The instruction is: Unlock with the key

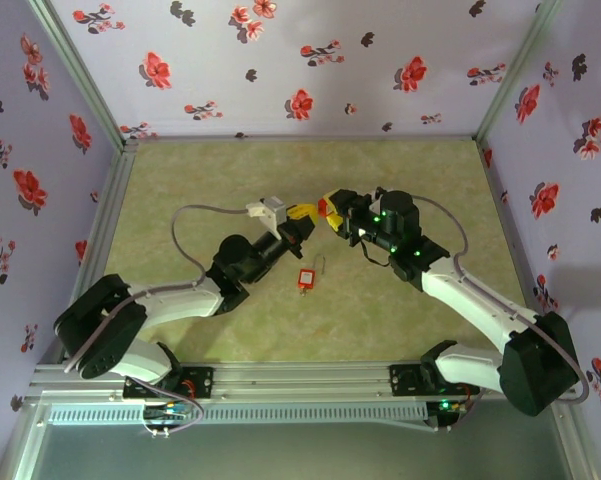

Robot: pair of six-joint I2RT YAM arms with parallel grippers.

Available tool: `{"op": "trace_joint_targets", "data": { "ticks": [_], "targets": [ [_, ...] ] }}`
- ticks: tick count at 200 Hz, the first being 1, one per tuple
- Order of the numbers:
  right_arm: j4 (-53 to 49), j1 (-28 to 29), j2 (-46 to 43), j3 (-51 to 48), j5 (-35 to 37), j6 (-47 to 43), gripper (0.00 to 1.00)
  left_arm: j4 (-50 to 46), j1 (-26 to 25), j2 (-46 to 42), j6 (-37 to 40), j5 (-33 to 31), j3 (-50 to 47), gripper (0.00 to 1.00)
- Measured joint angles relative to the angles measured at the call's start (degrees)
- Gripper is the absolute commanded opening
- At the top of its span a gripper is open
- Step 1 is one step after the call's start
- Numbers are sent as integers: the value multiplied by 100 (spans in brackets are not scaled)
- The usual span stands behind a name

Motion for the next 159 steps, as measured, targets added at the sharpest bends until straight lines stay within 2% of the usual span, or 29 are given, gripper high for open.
{"op": "trace_joint_targets", "data": {
  "ticks": [99, 159],
  "targets": [
    [-365, -103, 0, -11, 367, -4, 0, 723, -273, 826, 280, -321, 197, 0],
    [-634, -136, -24, -22, 610, -138, 0, 1008, -358, 1263, -72, -142, 420, 0]
  ]
}}
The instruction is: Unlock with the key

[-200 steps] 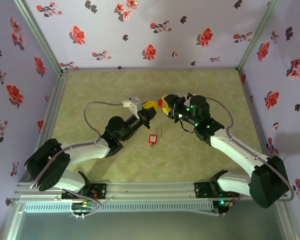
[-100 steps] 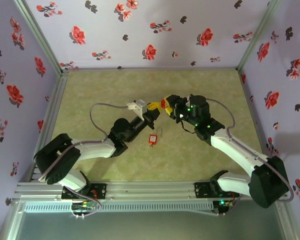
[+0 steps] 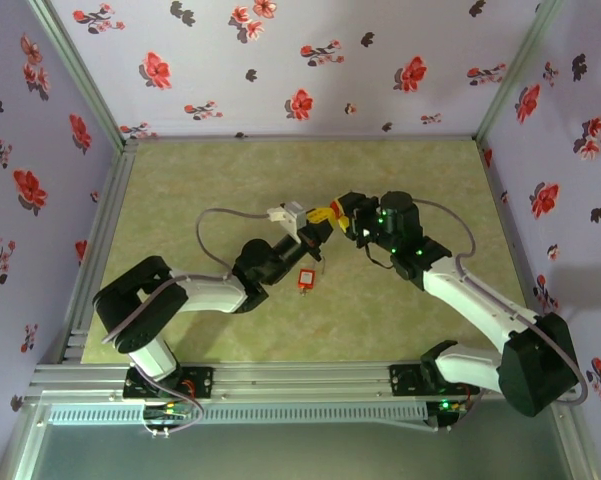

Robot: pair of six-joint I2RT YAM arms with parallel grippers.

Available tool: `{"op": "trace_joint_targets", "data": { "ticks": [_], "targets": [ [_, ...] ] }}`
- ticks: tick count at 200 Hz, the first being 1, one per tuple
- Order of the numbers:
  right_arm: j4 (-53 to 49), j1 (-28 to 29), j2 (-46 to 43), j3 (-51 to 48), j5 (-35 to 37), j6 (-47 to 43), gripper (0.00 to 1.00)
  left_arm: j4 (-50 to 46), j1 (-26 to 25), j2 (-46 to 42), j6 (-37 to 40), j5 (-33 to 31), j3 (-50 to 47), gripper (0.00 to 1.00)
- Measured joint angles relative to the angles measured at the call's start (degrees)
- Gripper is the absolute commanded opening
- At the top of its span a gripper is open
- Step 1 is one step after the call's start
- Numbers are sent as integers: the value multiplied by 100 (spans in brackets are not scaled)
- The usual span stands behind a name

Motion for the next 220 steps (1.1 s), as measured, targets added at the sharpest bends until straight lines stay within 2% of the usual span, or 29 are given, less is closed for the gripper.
{"op": "trace_joint_targets", "data": {
  "ticks": [78, 114, 135, 220],
  "targets": [
    [-627, 0, -190, 0, 59, -323, 0, 92, 74, 87, -667, 481, -129, 0],
    [-704, 0, -197, 0, 83, -341, 0, 157, 76, 140, -879, 514, -142, 9],
    [-754, 0, -199, 0, 83, -341, 0, 184, 76, 168, -1005, 516, -146, 10],
    [-826, 0, -271, -378, 168, -323, 0, 315, -48, 463, -1405, 459, -293, 6]
  ]
}}
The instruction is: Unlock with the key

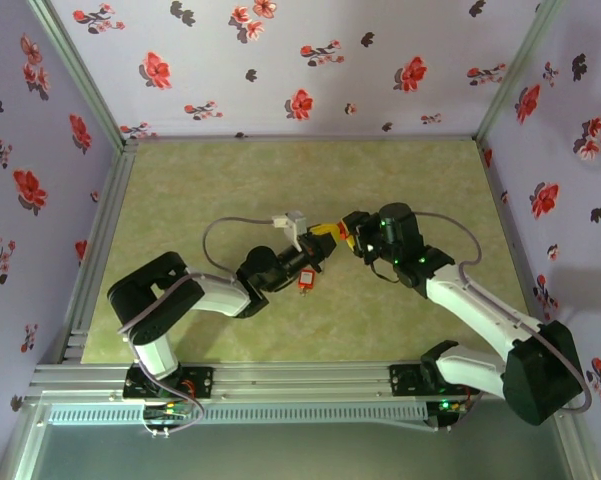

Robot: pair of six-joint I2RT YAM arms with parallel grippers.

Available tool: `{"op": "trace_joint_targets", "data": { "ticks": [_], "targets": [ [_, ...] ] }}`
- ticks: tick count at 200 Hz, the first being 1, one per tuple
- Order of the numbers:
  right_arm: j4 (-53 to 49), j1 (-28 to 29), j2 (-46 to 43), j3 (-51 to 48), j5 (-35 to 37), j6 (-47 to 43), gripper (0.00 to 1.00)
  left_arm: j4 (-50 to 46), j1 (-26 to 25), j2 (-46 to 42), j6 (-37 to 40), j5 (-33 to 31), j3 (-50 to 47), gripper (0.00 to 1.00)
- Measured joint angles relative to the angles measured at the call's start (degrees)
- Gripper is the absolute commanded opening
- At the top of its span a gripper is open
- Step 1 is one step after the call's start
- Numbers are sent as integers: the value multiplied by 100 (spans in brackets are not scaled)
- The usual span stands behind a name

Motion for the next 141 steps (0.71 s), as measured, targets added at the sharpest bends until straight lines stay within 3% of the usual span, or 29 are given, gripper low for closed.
{"op": "trace_joint_targets", "data": {
  "ticks": [62, 141],
  "targets": [
    [-66, 2, 66, -271, -7, -22, 0, -13, -114, 221, -352, -72, -144, 13],
    [-321, 2, 81, -752, 90, -223, 0, -638, -262, 511, -750, 219, -116, 13]
  ]
}}
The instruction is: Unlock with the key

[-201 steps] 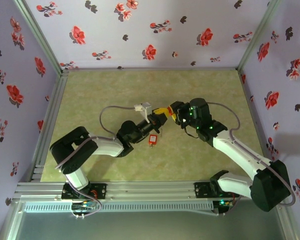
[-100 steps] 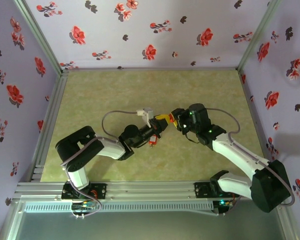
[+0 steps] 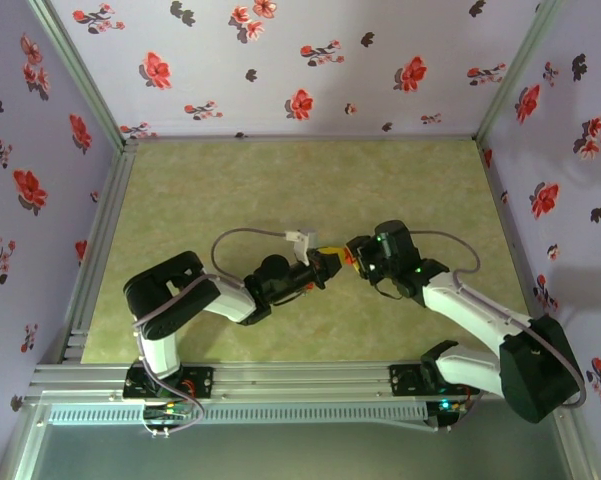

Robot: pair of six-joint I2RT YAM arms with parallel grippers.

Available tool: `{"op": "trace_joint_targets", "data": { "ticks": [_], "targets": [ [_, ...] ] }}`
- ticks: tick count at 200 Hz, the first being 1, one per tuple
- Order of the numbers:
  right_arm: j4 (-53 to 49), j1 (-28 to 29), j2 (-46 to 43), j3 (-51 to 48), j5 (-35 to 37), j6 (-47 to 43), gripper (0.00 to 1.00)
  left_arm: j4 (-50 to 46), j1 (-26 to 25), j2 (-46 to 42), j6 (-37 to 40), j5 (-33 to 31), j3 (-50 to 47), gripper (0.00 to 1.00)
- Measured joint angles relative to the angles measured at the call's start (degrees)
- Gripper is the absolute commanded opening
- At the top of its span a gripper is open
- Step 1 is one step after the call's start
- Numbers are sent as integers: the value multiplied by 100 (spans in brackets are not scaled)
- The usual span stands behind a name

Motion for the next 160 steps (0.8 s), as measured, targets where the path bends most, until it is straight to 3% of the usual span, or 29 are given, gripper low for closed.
{"op": "trace_joint_targets", "data": {
  "ticks": [31, 92, 160],
  "targets": [
    [-76, 66, -44, -236, -177, -85, 0, -317, -42, 240, -184, 166, 48, 16],
    [-212, 133, -249, -730, 151, -90, 0, -905, -79, 667, -446, 796, 409, 16],
    [-826, -17, -957, -721, -225, -710, 0, -1624, -74, 214, -584, 957, 262, 41]
  ]
}}
